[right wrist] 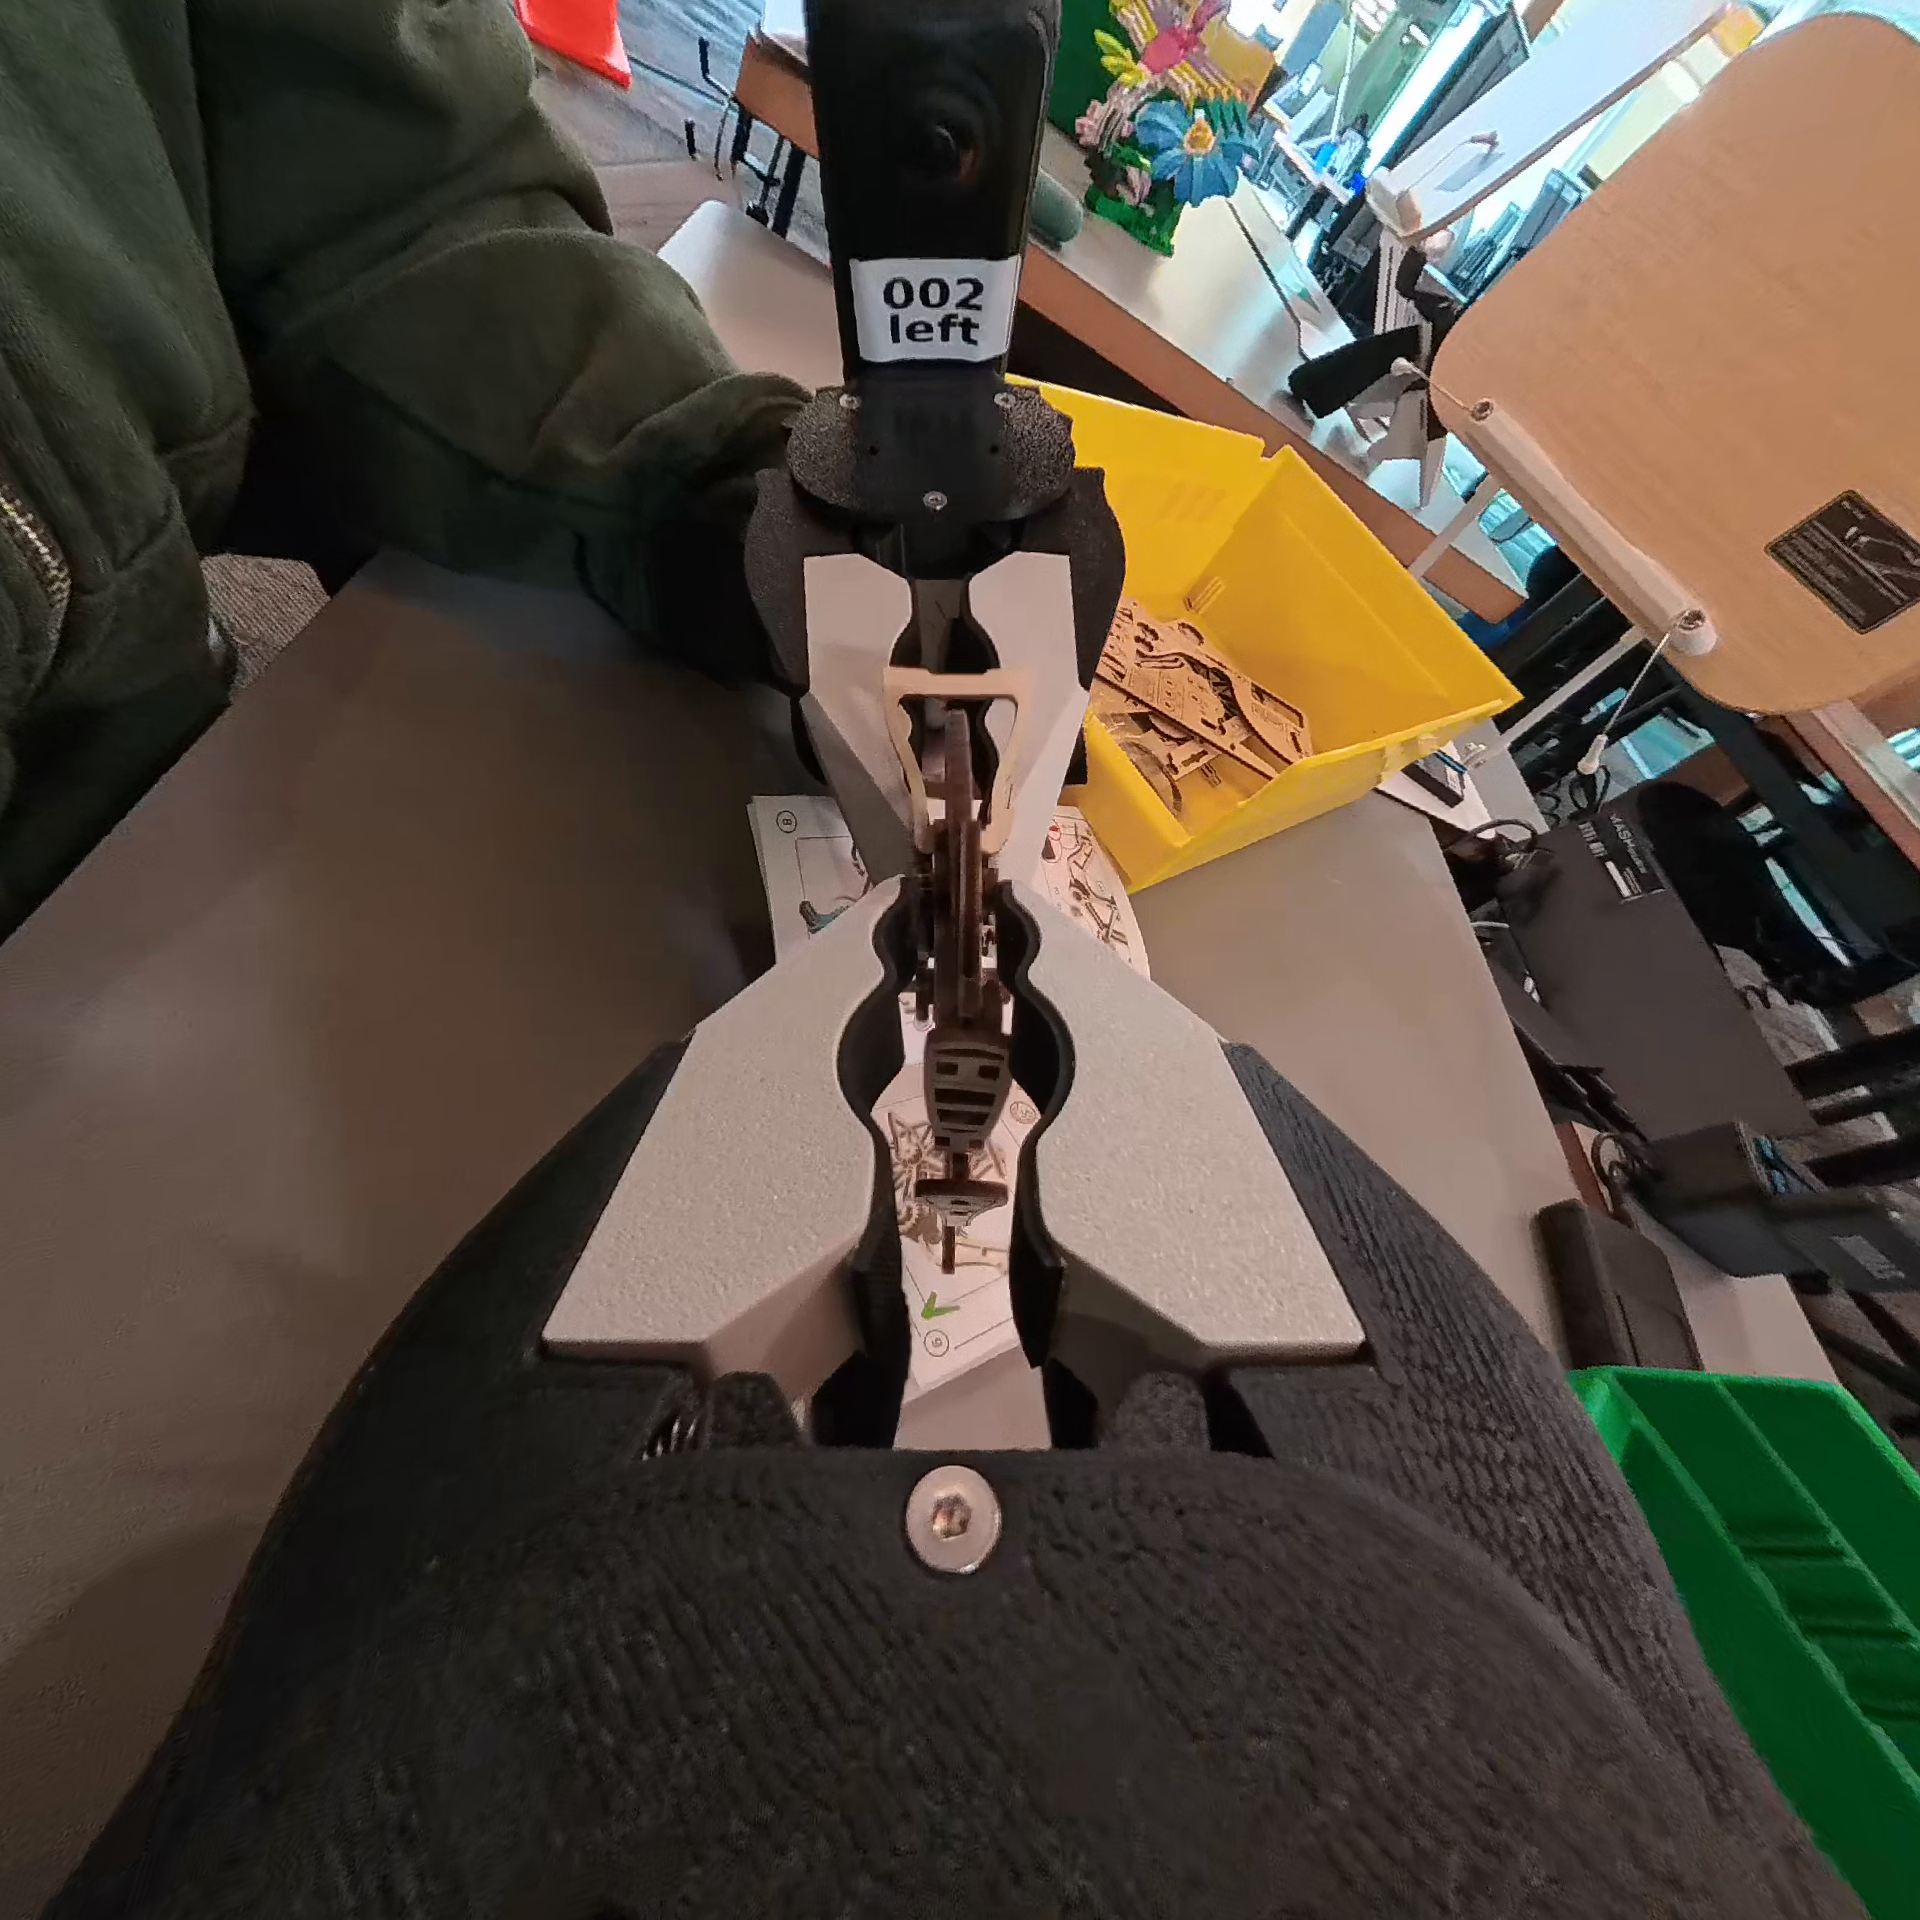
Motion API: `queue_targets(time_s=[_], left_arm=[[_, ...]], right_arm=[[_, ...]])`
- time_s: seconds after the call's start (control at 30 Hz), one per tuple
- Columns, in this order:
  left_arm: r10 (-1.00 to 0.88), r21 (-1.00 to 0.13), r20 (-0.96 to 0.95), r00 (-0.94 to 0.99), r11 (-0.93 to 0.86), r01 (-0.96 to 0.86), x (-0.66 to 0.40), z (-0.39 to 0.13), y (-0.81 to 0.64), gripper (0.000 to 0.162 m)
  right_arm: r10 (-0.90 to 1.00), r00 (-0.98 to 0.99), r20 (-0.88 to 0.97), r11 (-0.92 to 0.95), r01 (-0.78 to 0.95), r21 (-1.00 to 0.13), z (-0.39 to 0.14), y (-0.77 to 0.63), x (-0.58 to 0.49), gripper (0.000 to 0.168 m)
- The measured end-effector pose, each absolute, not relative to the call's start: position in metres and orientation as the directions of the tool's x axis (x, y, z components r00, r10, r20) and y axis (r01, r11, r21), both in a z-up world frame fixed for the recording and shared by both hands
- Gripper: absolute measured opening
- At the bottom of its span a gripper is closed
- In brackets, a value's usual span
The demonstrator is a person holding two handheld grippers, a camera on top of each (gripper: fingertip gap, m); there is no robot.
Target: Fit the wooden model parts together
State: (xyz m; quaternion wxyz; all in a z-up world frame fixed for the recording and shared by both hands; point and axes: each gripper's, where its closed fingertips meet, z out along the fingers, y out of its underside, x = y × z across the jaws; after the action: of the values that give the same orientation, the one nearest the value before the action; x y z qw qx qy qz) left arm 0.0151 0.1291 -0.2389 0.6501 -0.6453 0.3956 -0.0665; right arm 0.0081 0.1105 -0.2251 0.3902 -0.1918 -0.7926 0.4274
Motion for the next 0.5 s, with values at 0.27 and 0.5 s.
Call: queue_targets(time_s=[0.27,0.5], left_arm=[[-0.611,-0.917,-0.368,0.7,0.115,-0.382,0.014,-0.241,0.132,0.007],[-0.622,-0.937,-0.317,0.716,0.088,-0.338,0.014,-0.24,0.132,0.006]], right_arm=[[0.666,-0.604,0.437,0.533,-0.024,-0.846,-0.225,0.113,0.003,0.022],[0.678,-0.575,0.458,0.548,-0.02,-0.836,-0.226,0.112,-0.002,0.019]])
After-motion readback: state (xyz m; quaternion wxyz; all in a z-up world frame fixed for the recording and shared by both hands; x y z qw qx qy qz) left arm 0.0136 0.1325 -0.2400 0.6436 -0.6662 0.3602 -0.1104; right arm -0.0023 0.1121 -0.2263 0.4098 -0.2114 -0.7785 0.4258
